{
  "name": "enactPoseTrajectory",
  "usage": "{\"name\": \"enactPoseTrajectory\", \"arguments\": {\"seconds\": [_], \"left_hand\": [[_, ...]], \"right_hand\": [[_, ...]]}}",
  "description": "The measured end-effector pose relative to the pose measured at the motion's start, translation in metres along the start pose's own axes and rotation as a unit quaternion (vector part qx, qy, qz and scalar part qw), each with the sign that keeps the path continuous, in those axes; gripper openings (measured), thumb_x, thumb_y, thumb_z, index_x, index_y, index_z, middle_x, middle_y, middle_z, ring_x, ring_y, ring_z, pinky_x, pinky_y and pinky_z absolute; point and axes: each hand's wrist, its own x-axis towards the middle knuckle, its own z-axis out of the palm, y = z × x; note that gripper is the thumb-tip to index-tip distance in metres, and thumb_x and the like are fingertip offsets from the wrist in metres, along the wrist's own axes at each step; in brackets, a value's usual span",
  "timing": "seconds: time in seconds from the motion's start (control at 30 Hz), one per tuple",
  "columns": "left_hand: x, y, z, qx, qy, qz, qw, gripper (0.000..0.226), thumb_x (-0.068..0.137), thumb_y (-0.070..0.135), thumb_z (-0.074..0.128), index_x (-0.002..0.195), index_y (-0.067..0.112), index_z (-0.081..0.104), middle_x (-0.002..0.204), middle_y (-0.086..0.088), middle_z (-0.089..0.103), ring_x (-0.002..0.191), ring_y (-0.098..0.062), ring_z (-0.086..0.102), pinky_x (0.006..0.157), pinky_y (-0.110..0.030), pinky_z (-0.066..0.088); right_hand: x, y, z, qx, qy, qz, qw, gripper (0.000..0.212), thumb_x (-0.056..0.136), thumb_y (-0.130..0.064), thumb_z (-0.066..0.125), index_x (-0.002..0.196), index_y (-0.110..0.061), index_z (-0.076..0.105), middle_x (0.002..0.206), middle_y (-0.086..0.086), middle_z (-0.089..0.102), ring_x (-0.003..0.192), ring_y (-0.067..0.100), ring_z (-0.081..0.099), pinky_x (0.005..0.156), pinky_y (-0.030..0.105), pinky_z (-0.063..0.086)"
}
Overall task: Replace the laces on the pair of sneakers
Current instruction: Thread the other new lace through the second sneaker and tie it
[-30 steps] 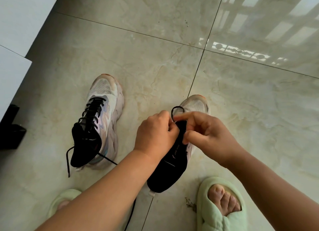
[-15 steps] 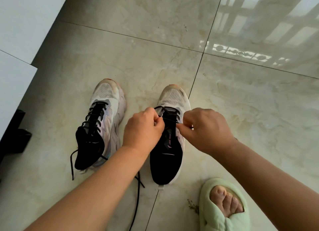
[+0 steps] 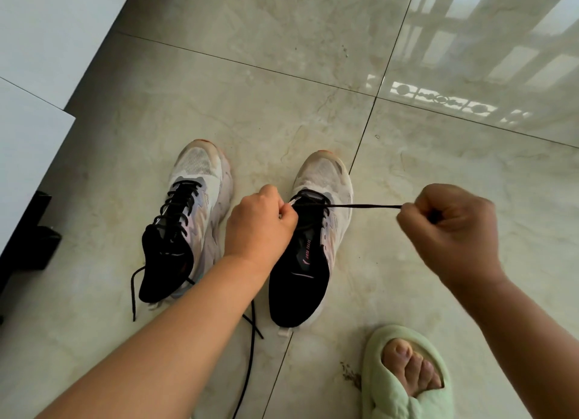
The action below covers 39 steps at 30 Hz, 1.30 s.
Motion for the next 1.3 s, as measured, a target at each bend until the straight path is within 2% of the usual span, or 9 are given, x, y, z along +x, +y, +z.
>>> {"name": "enactPoseTrajectory", "arguments": {"seconds": [0.2,0.27,0.33,0.43,0.67,0.9,1.03,1.2,1.3], "left_hand": [[0.002,-0.005,0.001,0.022,-0.016,-0.009,1.000,0.013,0.087,0.026,0.052,0.081,0.014,0.052,0.067,0.002,0.054,0.062,-0.023,0.049,0.055,-0.028,0.034],[0.003,-0.006,-0.001,0.017,-0.039,-0.028,0.999,0.016,0.087,0.034,0.054,0.090,0.019,0.054,0.072,0.003,0.056,0.068,-0.023,0.054,0.058,-0.029,0.039],[0.004,-0.006,-0.003,0.007,-0.047,-0.033,0.998,0.018,0.086,0.036,0.058,0.093,0.020,0.057,0.075,0.002,0.059,0.071,-0.023,0.057,0.061,-0.030,0.045],[0.006,-0.004,-0.003,0.001,-0.039,-0.036,0.999,0.013,0.087,0.025,0.056,0.081,0.014,0.058,0.070,0.001,0.059,0.067,-0.024,0.057,0.058,-0.031,0.045],[0.007,-0.003,0.000,0.002,-0.028,-0.037,0.999,0.017,0.090,0.018,0.052,0.074,0.012,0.050,0.067,0.001,0.051,0.064,-0.023,0.050,0.057,-0.030,0.036],[0.002,-0.005,0.000,0.045,0.002,-0.008,0.999,0.013,0.089,0.022,0.056,0.079,0.015,0.054,0.076,0.002,0.057,0.066,-0.022,0.050,0.058,-0.028,0.032],[0.000,-0.003,-0.006,-0.021,0.003,0.075,0.997,0.029,0.086,0.019,0.062,0.115,0.017,0.059,0.114,-0.002,0.056,0.097,-0.023,0.055,0.079,-0.033,0.044],[-0.006,0.019,-0.014,-0.093,-0.125,0.248,0.956,0.070,0.084,0.006,0.050,0.143,0.031,0.023,0.143,0.004,0.042,0.137,-0.011,0.026,0.113,-0.035,0.009],[-0.007,0.024,-0.012,-0.111,-0.111,0.240,0.958,0.062,0.082,0.010,0.059,0.139,0.025,0.039,0.136,0.004,0.048,0.131,-0.012,0.034,0.113,-0.038,0.013]], "right_hand": [[-0.002,0.000,0.010,0.114,-0.091,0.037,0.989,0.029,0.070,0.012,0.059,0.050,0.005,0.039,0.070,0.008,0.056,0.064,0.013,0.053,0.054,0.024,0.035],[-0.002,-0.004,0.016,0.222,-0.159,0.066,0.960,0.031,0.075,0.013,0.057,0.051,0.004,0.038,0.091,0.005,0.068,0.086,0.005,0.063,0.060,0.017,0.041],[-0.002,-0.007,0.020,0.298,-0.217,0.107,0.923,0.036,0.080,0.009,0.055,0.051,-0.004,0.040,0.087,0.005,0.072,0.080,0.008,0.066,0.060,0.014,0.043],[-0.004,-0.010,0.027,0.237,-0.202,0.131,0.941,0.037,0.086,-0.003,0.054,0.054,-0.013,0.039,0.048,-0.010,0.048,0.047,0.005,0.041,0.048,0.018,0.034],[-0.008,-0.016,0.025,0.194,-0.083,0.130,0.969,0.039,0.086,-0.004,0.053,0.053,-0.011,0.032,0.044,-0.011,0.032,0.042,0.005,0.029,0.040,0.012,0.024],[-0.009,-0.010,0.015,0.188,-0.099,0.152,0.965,0.033,0.087,-0.013,0.058,0.060,-0.001,0.042,0.055,-0.001,0.047,0.040,0.009,0.040,0.041,0.022,0.034],[0.001,-0.013,0.010,0.133,-0.186,0.101,0.968,0.013,0.087,-0.023,0.062,0.074,-0.020,0.061,0.112,-0.014,0.053,0.056,0.006,0.064,0.057,0.017,0.047],[0.007,-0.023,0.018,-0.013,-0.201,-0.004,0.979,0.006,0.086,-0.028,0.063,0.090,-0.027,0.068,0.106,-0.013,0.046,0.060,0.009,0.062,0.061,0.014,0.039],[0.013,-0.025,0.018,-0.024,-0.196,-0.018,0.980,0.009,0.087,-0.024,0.063,0.093,-0.023,0.069,0.105,-0.008,0.045,0.065,0.012,0.061,0.062,0.015,0.039]]}}
